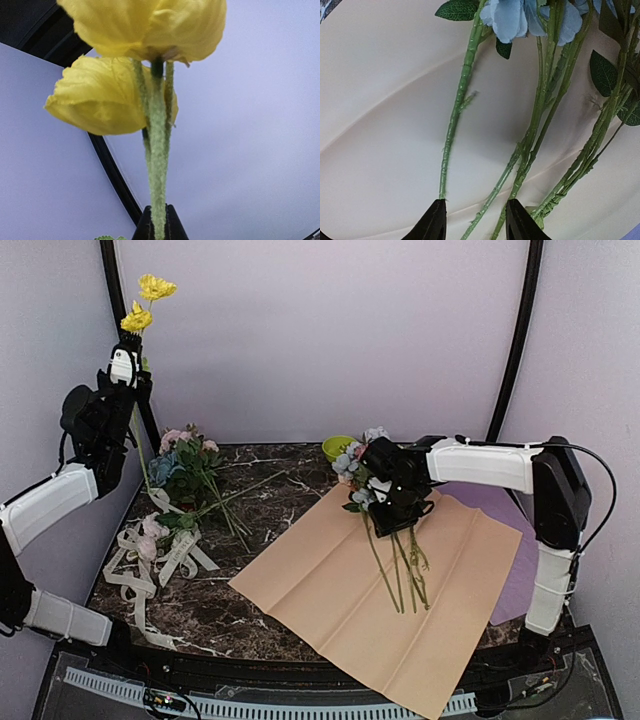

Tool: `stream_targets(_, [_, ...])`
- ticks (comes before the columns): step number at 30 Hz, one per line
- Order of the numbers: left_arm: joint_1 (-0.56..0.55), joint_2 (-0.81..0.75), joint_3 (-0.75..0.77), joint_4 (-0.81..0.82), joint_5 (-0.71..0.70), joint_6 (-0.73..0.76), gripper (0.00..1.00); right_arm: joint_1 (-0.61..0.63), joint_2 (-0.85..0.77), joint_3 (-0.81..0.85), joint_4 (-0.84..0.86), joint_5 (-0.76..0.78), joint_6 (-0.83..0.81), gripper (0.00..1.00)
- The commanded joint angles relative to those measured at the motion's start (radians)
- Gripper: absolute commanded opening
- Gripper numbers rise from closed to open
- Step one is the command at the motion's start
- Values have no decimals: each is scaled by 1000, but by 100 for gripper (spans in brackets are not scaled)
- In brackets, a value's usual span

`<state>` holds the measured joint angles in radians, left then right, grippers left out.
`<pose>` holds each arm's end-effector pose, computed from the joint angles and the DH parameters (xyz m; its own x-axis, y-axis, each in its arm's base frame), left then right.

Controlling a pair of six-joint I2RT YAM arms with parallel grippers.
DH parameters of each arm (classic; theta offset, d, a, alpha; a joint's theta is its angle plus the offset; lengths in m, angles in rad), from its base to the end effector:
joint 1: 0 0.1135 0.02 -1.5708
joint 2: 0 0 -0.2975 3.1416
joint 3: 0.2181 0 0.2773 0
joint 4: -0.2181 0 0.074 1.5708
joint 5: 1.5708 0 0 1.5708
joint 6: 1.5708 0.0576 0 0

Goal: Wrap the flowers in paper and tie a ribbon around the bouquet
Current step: Pick up the fake flower from the corner of the board, then pass from the left arm to the right

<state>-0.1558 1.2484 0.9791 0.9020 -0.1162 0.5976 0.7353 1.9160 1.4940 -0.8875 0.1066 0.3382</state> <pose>0.3058 -0.0413 0.4591 0.5177 0.4844 -0.7052 -0.2776 0.8748 0.3971 0.3201 0.2813 0.2105 -0.8904 -0.3605 -0.2778 -0.3723 0.9281 -0.0113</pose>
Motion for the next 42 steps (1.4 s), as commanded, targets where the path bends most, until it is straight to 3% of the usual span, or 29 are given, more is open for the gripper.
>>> stream_targets(1, [-18,-4,82,96,-124,126,0,14,-21,39,12,-10,7,41])
stream_targets(7, [-73,20,206,95,-178,149,0,17,-85,51,73,-44,-7,41])
stream_targets(10, [-76,5,286,-105,-143,-97,0,22,-137,31,151,-95,-24,42])
stream_targets(17, [-88,48,420,-427,282,-833,0,32,-304,-40,452,-273,-76,43])
stream_targets(23, [-171,167,422,-345,583,-1230,0,35,-401,-89,768,-449,-60,55])
stream_targets(28, [-283,277,421,-259,650,-1339,0,34,-354,-57,856,-472,-29,77])
stream_targets(31, [-335,335,429,-199,672,-1388,0,37,-282,-23,878,-510,0,82])
stream_targets(38, [-386,428,449,-146,674,-1440,0,51,-189,-4,945,-621,51,70])
stream_targets(42, [-392,459,456,-148,670,-1445,0,51,-176,-5,924,-615,52,38])
